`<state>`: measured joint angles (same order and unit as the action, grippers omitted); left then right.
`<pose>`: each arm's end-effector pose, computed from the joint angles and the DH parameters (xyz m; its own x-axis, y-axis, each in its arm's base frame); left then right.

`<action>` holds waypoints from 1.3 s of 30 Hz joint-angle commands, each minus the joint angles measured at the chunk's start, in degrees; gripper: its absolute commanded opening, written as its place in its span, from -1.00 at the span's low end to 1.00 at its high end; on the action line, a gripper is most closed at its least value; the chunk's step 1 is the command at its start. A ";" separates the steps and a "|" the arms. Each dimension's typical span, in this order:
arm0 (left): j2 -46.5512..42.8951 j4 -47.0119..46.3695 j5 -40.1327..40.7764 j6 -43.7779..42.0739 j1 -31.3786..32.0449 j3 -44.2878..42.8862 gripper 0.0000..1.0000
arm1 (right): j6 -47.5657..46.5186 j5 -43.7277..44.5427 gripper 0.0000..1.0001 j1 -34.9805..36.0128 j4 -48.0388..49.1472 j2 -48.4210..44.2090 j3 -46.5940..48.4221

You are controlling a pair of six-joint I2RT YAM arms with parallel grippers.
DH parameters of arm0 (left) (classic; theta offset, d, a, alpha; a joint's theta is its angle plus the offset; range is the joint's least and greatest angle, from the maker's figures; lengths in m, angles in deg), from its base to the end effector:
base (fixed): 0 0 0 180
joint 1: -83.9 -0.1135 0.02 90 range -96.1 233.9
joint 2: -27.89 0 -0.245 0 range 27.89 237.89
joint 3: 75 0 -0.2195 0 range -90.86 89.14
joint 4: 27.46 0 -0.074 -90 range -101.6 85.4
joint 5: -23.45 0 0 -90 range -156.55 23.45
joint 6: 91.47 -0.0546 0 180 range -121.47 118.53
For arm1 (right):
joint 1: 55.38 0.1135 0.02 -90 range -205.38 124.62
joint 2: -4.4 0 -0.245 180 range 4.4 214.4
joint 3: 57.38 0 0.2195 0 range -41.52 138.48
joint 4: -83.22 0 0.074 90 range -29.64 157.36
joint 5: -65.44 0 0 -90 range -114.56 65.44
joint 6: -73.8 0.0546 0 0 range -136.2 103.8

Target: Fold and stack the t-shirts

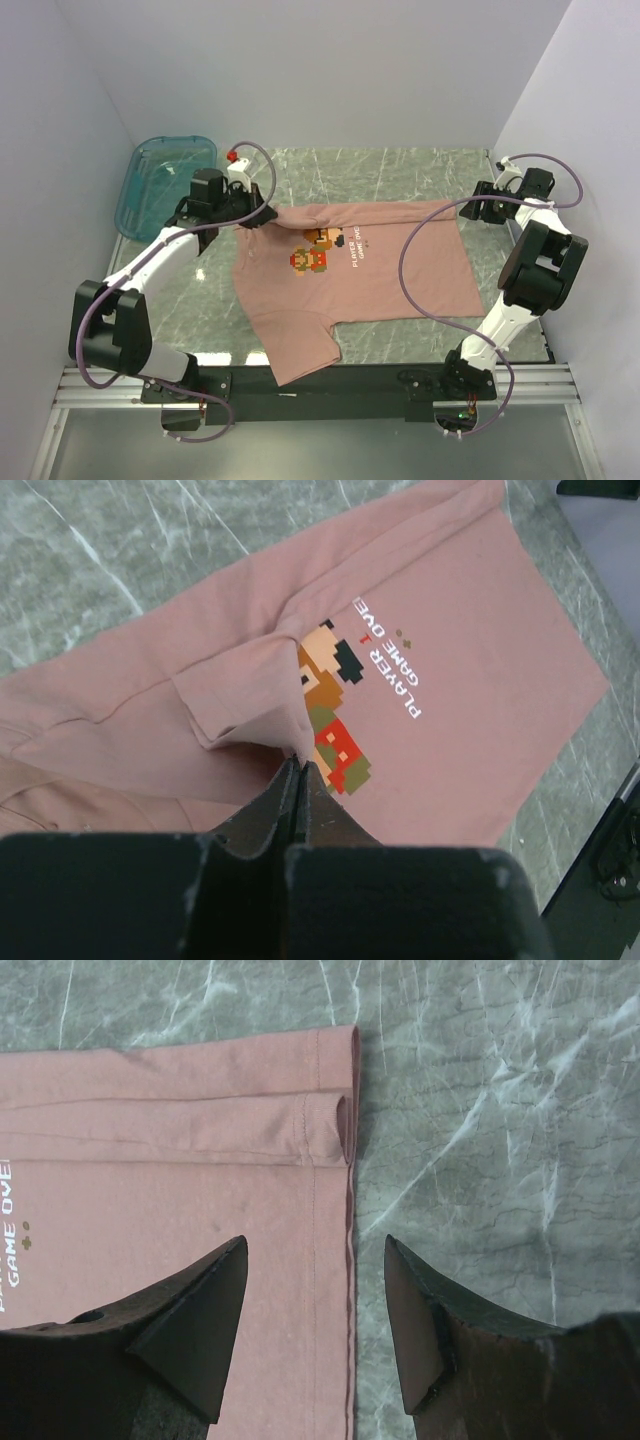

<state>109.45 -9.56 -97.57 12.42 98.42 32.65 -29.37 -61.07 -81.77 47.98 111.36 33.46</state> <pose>0.2913 -0.1045 0.2657 -0.5864 -0.0606 -0.8077 0.5338 0.7211 -0.4417 0.3512 -0.1380 0.1948 -0.6869 0.1364 -0.7139 -0.1356 0.9409 0.3102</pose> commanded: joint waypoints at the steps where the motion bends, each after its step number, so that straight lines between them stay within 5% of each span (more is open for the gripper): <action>1: -1.93 1.56 0.96 -1.67 1.99 0.06 -0.98 | -0.81 -0.84 0.28 0.11 -0.22 -1.49 0.43; 4: -1.84 4.19 3.86 -2.90 4.27 0.15 -0.95 | -0.81 -0.93 0.28 0.11 -0.57 -1.40 0.60; 6: -1.58 6.04 4.66 -3.17 5.07 0.24 -0.75 | -0.89 -0.67 0.28 0.20 -0.49 -1.49 0.61; 8: -1.32 8.05 4.83 -3.60 6.48 -0.20 -0.24 | -0.98 -0.58 0.28 0.20 -0.66 -1.66 0.78; 10: -1.14 12.97 4.49 -4.22 7.53 -1.42 0.03 | -1.16 -0.49 0.28 0.20 -0.92 -1.75 0.78; 11: -1.57 13.86 4.31 -5.18 7.71 -1.60 0.36 | -1.16 -0.40 0.28 0.20 -0.84 -2.10 0.69; 17: -12.56 7.28 15.63 -3.35 7.63 0.50 0.99 | -1.51 0.21 0.28 1.16 -1.89 -2.54 1.31; 27: 9.56 18.96 8.79 -4.22 4.73 -18.04 0.73 | -9.84 -6.29 0.28 7.84 -14.71 -8.60 3.86; 39: 4.15 13.25 15.55 -2.20 0.60 -9.36 0.76 | -8.54 -8.58 0.27 17.42 -17.80 -14.24 3.50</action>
<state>118.78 6.53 -84.96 9.86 99.93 21.03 -38.26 -68.85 -64.31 31.63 96.83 34.58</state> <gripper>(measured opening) 0.876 0.637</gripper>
